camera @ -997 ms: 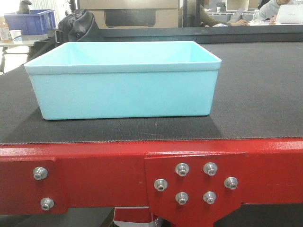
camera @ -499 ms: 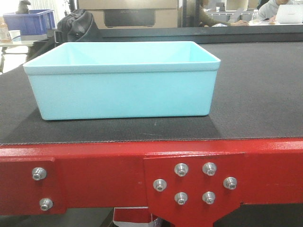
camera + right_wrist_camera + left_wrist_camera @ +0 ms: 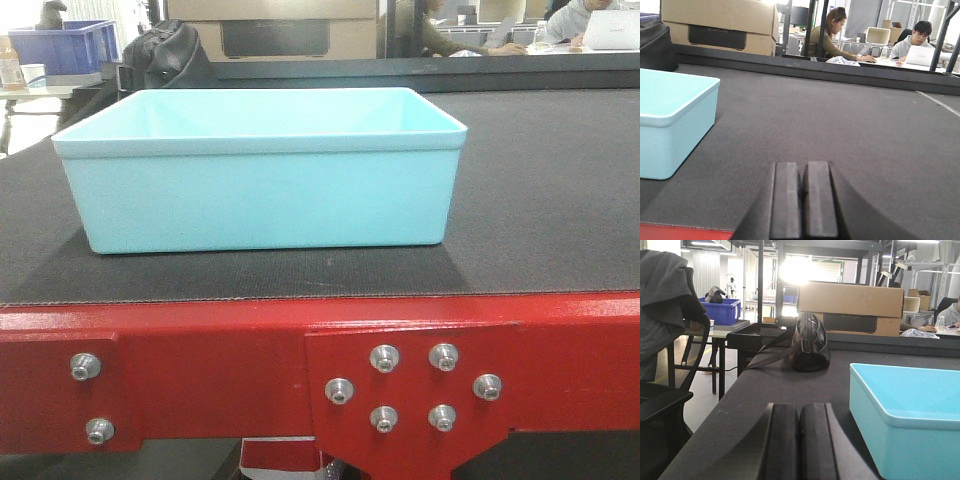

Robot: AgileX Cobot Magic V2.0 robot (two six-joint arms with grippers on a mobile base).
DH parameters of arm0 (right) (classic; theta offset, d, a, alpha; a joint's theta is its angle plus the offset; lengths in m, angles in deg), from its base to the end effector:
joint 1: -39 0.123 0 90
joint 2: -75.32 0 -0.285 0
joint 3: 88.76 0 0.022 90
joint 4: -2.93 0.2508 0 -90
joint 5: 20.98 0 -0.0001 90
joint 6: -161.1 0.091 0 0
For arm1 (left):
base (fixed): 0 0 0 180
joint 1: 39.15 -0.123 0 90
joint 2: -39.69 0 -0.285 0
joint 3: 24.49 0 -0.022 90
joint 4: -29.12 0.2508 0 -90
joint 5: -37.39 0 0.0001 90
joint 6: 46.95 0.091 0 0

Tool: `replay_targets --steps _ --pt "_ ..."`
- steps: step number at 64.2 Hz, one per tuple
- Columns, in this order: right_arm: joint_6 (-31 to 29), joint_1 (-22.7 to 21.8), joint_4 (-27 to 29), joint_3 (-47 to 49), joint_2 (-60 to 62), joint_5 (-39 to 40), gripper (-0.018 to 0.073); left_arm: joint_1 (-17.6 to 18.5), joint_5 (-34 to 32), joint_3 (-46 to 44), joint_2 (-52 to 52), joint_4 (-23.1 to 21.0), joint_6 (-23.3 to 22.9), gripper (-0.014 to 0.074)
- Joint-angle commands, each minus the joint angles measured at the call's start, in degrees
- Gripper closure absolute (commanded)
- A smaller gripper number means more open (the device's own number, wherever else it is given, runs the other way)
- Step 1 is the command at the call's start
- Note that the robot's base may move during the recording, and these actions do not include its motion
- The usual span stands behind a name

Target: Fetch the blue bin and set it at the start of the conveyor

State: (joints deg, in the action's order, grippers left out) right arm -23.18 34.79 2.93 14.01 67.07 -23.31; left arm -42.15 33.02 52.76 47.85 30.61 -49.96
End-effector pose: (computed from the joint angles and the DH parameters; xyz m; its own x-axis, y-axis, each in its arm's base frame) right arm 0.0570 -0.0042 0.2090 0.0325 -0.0772 -0.9965 0.0761 0.9943 -0.0746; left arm 0.0560 0.0028 0.2195 0.1568 -0.0184 -0.9875 -0.0462 0.9986 -0.0260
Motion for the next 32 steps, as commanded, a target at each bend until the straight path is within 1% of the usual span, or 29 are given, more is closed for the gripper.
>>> replay_targets --steps 1,32 --pt "-0.22 -0.2 0.0 0.01 0.47 1.13 0.0726 -0.22 -1.4 -0.03 -0.38 -1.49 1.43 0.0707" --pt "-0.22 -0.2 0.0 0.01 0.47 1.13 0.0726 -0.22 -1.4 -0.03 -0.38 -1.17 1.43 0.0707"
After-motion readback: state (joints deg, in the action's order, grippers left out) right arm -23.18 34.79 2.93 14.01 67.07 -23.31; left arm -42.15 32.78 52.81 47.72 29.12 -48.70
